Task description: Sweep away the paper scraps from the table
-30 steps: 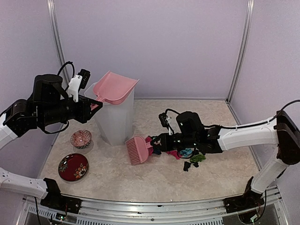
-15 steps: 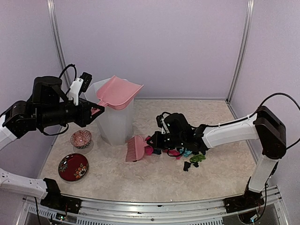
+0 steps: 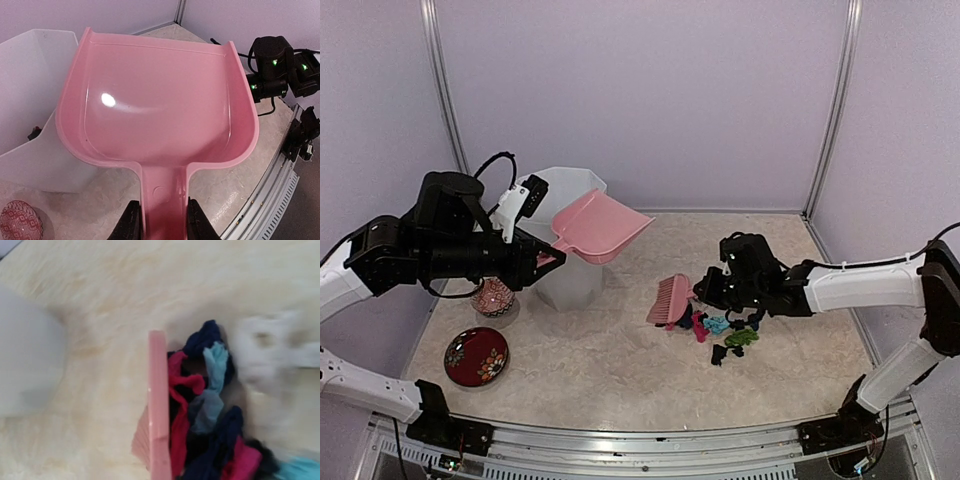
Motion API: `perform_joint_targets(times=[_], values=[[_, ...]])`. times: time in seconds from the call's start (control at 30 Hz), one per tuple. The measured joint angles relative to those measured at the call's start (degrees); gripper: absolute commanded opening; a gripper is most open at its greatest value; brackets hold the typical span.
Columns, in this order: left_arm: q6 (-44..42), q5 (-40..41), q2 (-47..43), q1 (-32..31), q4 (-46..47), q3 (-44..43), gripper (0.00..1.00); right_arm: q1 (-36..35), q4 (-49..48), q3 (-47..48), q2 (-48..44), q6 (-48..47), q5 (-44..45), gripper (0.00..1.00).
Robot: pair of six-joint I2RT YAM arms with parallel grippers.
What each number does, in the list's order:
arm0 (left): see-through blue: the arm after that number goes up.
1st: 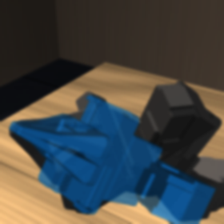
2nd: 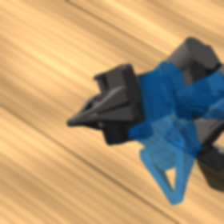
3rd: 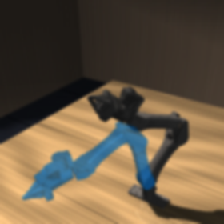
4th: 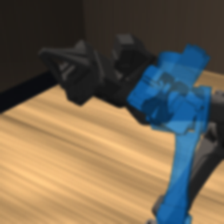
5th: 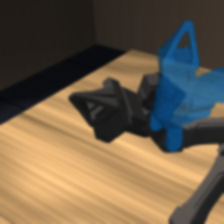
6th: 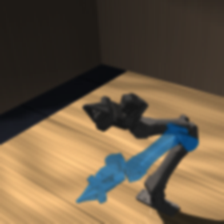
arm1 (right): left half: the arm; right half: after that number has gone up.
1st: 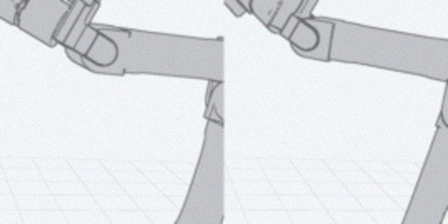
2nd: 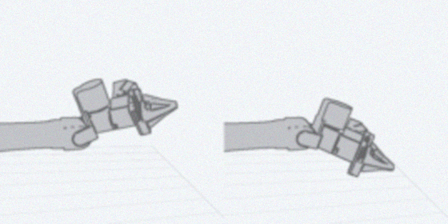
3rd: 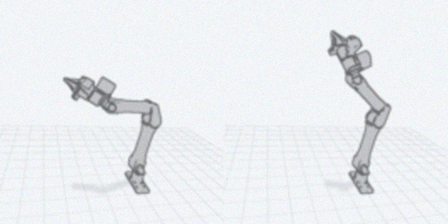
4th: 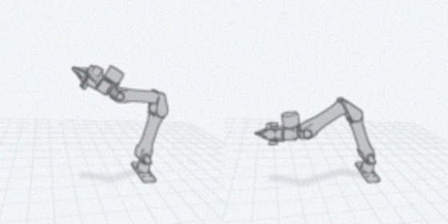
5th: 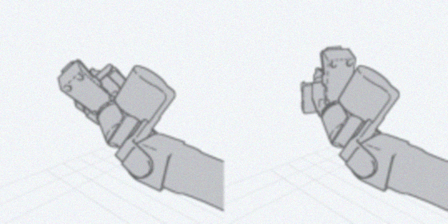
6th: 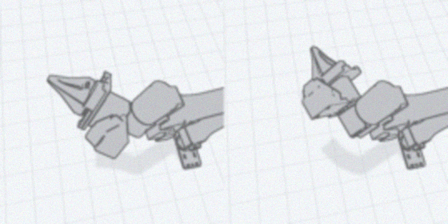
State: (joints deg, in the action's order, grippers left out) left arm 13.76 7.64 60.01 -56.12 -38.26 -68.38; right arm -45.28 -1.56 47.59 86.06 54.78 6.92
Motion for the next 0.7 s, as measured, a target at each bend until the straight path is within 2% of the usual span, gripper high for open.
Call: perform_joint_targets(times=[0.2,0.37,0.57,0.7], values=[[0.4,-1.3,3.4,-3.0,0.2,0.1,0.00,1.0,5.7,-6.9,-12.6,0.4,3.7,0.00],[1.1,-2.5,6.5,-5.9,0.9,0.9,0.00,1.2,9.5,-8.5,-19.9,-1.3,4.3,0.00],[2.2,-3.7,9.1,-8.3,2.2,3.7,0.00,1.2,13.9,-5.2,-30.4,-8.5,6.5,0.00],[3.7,-3.7,10.2,-9.3,2.3,5.7,0.00,1.3,15.1,-1.7,-35.9,-17.2,10.8,0.00]])
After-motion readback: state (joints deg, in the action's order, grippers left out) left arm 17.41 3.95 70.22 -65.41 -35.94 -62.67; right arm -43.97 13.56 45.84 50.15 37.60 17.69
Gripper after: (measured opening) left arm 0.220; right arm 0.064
